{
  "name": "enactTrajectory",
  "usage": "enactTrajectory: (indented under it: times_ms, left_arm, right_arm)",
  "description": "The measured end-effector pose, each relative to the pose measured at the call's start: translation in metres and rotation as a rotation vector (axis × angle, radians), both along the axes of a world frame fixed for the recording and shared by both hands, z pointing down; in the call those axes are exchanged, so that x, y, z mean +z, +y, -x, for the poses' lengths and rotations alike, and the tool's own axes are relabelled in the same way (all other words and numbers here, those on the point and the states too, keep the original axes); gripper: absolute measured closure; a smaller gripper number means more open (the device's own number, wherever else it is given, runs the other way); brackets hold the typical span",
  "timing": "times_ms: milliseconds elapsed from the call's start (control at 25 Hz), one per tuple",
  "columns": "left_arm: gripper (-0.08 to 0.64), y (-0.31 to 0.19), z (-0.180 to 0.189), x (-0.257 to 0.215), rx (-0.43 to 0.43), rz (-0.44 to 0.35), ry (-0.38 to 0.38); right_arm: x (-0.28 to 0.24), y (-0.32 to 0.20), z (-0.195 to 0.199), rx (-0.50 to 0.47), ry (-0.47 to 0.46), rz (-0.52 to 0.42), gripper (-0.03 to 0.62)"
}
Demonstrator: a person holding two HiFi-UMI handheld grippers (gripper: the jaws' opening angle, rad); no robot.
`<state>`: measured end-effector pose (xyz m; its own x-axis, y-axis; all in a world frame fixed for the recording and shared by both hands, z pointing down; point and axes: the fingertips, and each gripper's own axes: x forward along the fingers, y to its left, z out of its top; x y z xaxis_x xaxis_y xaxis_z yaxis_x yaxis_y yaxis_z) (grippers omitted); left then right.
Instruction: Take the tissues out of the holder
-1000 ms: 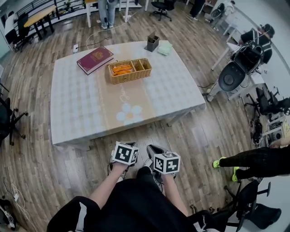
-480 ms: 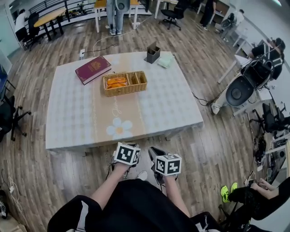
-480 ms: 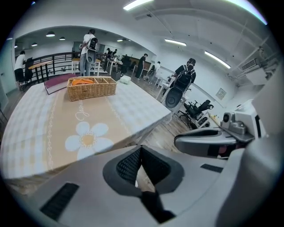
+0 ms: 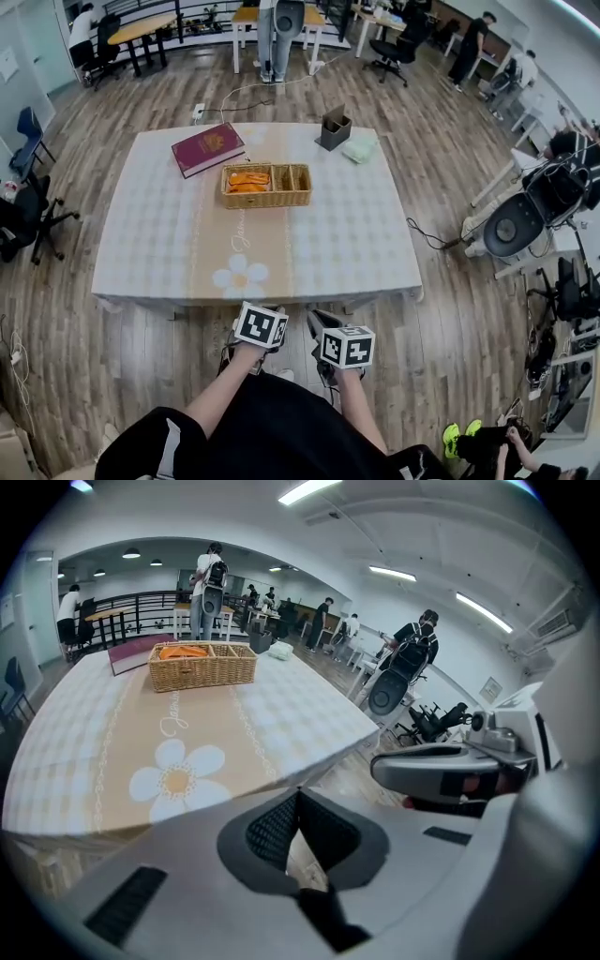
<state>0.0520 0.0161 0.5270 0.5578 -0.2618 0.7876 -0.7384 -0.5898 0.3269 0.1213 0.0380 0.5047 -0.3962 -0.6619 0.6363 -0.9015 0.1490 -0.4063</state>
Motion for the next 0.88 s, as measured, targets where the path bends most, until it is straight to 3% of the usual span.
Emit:
enactTrajectory:
  times_ms: [400, 680, 880]
  left_arm:
    - [0.560, -0.019, 0.004, 0.008, -0.057, 0.007, -0.041]
    - [0.560, -0.048, -0.025, 0.008, -0.033, 0.002, -0.011]
    - [0.560, -0.078, -0.027, 0.011, -0.038, 0.001, -0.019]
  right_arm:
    - [0.007, -0.020, -0.005, -0.022, -0.055, -0.007, 0.549]
    - [0.012, -0.040, -0.037, 0.019, -0.007, 0.021, 0.549]
    - [0.014, -0.071, -0.032, -0.004, 0.025, 0.044, 0.549]
